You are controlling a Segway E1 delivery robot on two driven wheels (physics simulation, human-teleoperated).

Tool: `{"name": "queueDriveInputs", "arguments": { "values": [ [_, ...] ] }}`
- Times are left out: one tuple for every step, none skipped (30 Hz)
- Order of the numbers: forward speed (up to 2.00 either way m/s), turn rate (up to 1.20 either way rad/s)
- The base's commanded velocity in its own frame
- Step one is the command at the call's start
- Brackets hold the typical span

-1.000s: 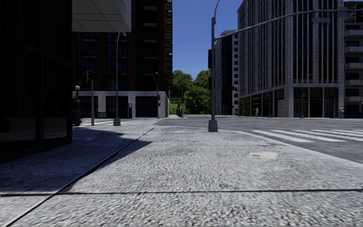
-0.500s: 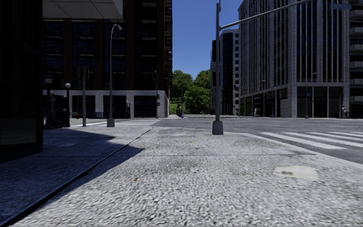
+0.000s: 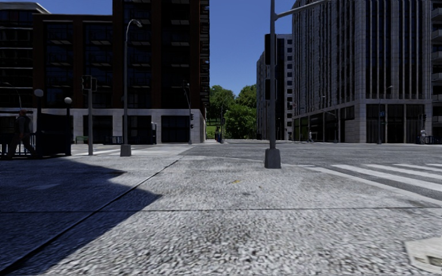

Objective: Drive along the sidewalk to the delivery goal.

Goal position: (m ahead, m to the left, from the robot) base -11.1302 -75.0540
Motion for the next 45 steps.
{"name": "queueDriveInputs", "arguments": {
  "values": [
    [2.0,0.0],
    [2.0,0.0],
    [2.0,0.0],
    [2.0,0.0],
    [2.0,0.0],
    [2.0,0.0],
    [2.0,0.0],
    [2.0,0.0],
    [2.0,0.0],
    [2.0,0.0],
    [2.0,0.0],
    [2.0,0.0],
    [2.0,0.0],
    [2.0,0.0],
    [2.0,0.0],
    [2.0,0.0],
    [2.0,0.0],
    [2.0,0.0],
    [2.0,0.0],
    [2.0,0.0],
    [2.0,0.0],
    [2.0,0.0],
    [2.0,0.0],
    [2.0,0.0],
    [2.0,0.0],
    [2.0,0.0],
    [2.0,0.0],
    [2.0,-0.06],
    [2.0,-0.26],
    [2.0,-0.43],
    [2.0,-0.6],
    [2.0,-0.6],
    [2.0,-0.65],
    [2.0,-0.67],
    [2.0,-0.72],
    [2.0,-0.72],
    [2.0,-0.85],
    [2.0,-0.94],
    [2.0,-0.97],
    [2.0,-0.98],
    [2.0,-0.98],
    [2.0,-0.98],
    [2.0,-0.98],
    [2.0,-0.98],
    [2.0,-0.98]
  ]
}}
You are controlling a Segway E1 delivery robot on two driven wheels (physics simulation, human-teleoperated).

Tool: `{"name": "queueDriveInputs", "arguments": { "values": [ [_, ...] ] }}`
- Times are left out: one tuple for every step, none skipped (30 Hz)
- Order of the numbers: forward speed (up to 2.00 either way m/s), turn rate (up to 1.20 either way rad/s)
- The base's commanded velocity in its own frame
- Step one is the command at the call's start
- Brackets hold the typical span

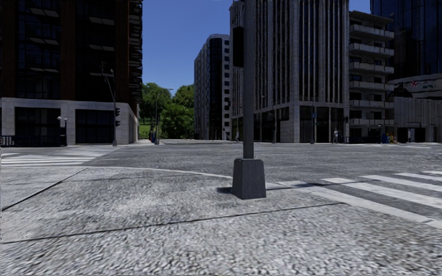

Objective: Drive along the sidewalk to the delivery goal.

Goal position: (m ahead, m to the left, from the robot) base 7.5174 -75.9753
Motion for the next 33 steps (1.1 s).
{"name": "queueDriveInputs", "arguments": {
  "values": [
    [2.0,-0.98],
    [2.0,-0.98],
    [2.0,-0.99],
    [2.0,-0.99],
    [2.0,-0.99],
    [2.0,-0.99],
    [2.0,-1.03],
    [2.0,-1.05],
    [2.0,-1.05],
    [2.0,-1.05],
    [2.0,-1.05],
    [2.0,-1.05],
    [2.0,-1.05],
    [2.0,-1.06],
    [2.0,-1.06],
    [2.0,-1.06],
    [2.0,-1.06],
    [2.0,-1.06],
    [2.0,-1.06],
    [2.0,-1.06],
    [2.0,-1.06],
    [2.0,-1.06],
    [2.0,-1.06],
    [2.0,-1.06],
    [2.0,-1.06],
    [2.0,-1.06],
    [2.0,-1.06],
    [2.0,-1.06],
    [2.0,-1.06],
    [2.0,-1.06],
    [2.0,-1.06],
    [2.0,-1.06],
    [2.0,-1.06]
  ]
}}
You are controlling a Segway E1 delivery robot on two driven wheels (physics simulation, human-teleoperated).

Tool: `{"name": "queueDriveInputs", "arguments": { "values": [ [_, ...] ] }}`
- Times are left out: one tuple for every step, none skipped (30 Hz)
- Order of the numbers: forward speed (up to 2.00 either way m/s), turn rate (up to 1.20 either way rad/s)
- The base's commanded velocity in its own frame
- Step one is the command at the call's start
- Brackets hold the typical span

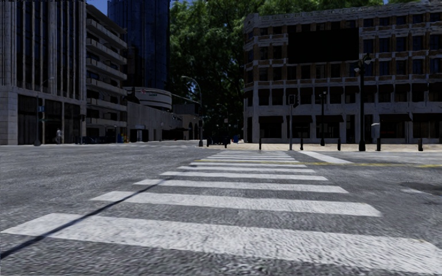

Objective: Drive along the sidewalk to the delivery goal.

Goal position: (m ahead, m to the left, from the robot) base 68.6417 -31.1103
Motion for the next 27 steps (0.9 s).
{"name": "queueDriveInputs", "arguments": {
  "values": [
    [2.0,-1.06],
    [2.0,-0.3],
    [2.0,-0.05],
    [2.0,0.0],
    [2.0,0.0],
    [2.0,0.0],
    [2.0,0.0],
    [2.0,0.0],
    [2.0,0.0],
    [2.0,0.0],
    [2.0,0.0],
    [2.0,0.0],
    [2.0,0.0],
    [2.0,0.0],
    [2.0,0.0],
    [2.0,0.0],
    [2.0,0.0],
    [2.0,0.0],
    [2.0,0.0],
    [2.0,0.04],
    [2.0,0.09],
    [2.0,0.18],
    [2.0,0.27],
    [2.0,0.3],
    [2.0,0.3],
    [2.0,0.3],
    [2.0,0.18]
  ]
}}
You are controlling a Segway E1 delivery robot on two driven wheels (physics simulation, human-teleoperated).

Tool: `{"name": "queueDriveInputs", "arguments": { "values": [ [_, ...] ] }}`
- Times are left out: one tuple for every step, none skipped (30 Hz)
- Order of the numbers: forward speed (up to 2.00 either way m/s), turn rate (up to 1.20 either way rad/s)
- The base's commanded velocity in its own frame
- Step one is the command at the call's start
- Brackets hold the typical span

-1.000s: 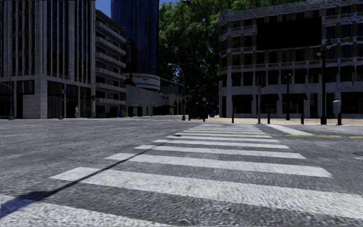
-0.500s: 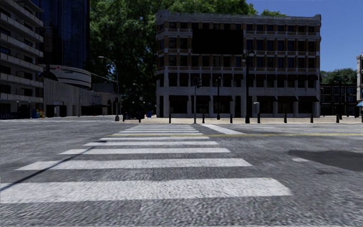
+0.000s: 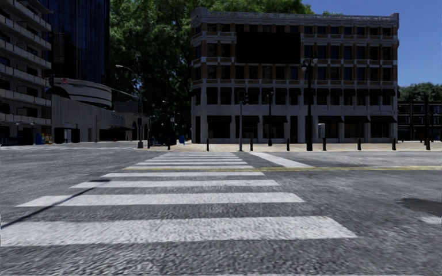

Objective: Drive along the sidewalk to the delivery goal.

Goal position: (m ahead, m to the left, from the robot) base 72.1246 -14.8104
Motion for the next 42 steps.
{"name": "queueDriveInputs", "arguments": {
  "values": [
    [2.0,0.03],
    [2.0,0.0],
    [2.0,0.0],
    [2.0,0.0],
    [2.0,0.0],
    [2.0,0.0],
    [2.0,0.0],
    [2.0,0.0],
    [2.0,0.0],
    [2.0,0.0],
    [2.0,0.0],
    [2.0,0.0],
    [2.0,0.0],
    [2.0,0.0],
    [2.0,0.0],
    [2.0,0.0],
    [2.0,0.0],
    [2.0,0.0],
    [2.0,0.0],
    [2.0,0.0],
    [2.0,0.0],
    [2.0,0.0],
    [2.0,0.0],
    [2.0,0.0],
    [2.0,0.0],
    [2.0,0.0],
    [2.0,0.0],
    [2.0,0.0],
    [2.0,0.0],
    [2.0,0.0],
    [2.0,0.0],
    [2.0,0.0],
    [2.0,0.0],
    [2.0,0.0],
    [2.0,0.0],
    [2.0,0.0],
    [2.0,0.0],
    [2.0,0.0],
    [2.0,0.0],
    [2.0,0.0],
    [2.0,0.0],
    [2.0,0.0]
  ]
}}
